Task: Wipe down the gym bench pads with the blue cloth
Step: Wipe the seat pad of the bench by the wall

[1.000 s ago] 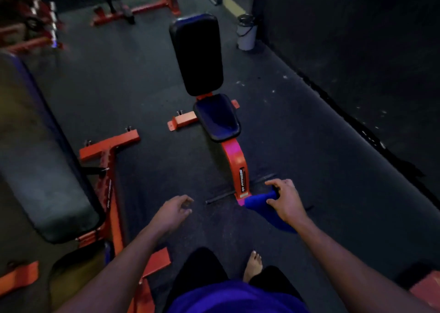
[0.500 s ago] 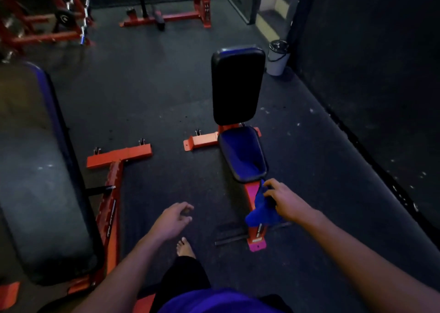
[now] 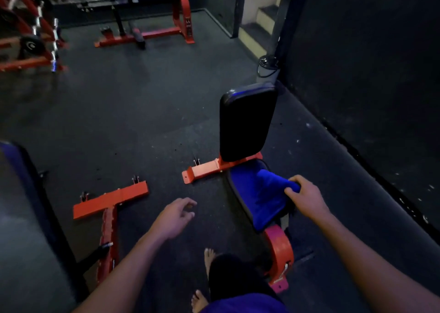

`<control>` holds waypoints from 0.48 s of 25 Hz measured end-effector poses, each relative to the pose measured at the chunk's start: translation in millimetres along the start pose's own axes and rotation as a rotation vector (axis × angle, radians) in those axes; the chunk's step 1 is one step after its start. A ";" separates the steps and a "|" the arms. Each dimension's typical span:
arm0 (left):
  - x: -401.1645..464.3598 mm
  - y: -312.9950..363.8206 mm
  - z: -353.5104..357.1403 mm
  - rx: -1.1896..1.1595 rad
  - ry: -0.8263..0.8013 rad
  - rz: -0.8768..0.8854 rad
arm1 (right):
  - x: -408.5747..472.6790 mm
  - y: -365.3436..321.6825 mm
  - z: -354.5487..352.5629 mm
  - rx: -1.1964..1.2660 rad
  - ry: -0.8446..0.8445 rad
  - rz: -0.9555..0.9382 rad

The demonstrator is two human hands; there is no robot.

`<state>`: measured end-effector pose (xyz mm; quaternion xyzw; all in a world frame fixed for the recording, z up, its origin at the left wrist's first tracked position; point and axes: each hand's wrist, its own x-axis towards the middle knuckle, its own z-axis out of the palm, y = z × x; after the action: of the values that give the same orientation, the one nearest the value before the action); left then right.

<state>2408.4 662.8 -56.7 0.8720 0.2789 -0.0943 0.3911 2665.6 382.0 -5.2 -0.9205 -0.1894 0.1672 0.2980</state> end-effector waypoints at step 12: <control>260.9 58.6 -160.2 0.381 -0.042 0.478 | 151.9 -65.2 35.4 1.055 0.409 0.462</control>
<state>2648.3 856.6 -11.3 0.9684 0.0351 -0.0680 0.2374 2767.0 516.2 -22.0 -0.6797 0.1844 0.1183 0.7000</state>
